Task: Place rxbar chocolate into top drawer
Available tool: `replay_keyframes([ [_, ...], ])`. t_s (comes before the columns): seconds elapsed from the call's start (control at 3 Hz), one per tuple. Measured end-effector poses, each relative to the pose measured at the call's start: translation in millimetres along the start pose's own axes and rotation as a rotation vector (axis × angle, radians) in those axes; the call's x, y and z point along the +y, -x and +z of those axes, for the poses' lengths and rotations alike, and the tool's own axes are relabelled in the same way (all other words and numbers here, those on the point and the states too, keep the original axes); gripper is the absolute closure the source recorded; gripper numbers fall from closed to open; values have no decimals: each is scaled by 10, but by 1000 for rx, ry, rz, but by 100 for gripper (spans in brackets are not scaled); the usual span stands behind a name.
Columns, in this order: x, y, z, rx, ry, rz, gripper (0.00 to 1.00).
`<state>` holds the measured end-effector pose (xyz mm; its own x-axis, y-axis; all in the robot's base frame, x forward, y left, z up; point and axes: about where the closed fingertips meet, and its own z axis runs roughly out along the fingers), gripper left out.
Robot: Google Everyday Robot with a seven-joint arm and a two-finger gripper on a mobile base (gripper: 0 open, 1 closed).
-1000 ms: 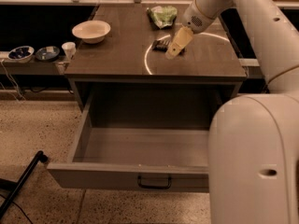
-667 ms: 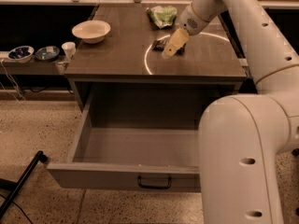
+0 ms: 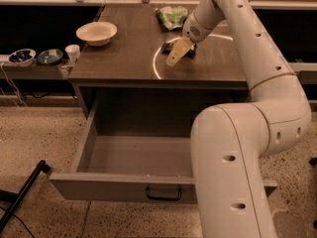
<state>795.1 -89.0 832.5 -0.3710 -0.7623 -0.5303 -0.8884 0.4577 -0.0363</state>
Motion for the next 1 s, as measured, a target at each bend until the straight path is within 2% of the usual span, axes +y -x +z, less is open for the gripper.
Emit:
replay_keyframes([
  [0.33, -8, -80, 103, 25, 15, 1, 34],
  [0.67, -5, -54, 55, 27, 17, 0, 65],
  [1.0, 13, -31, 11, 27, 17, 0, 88],
])
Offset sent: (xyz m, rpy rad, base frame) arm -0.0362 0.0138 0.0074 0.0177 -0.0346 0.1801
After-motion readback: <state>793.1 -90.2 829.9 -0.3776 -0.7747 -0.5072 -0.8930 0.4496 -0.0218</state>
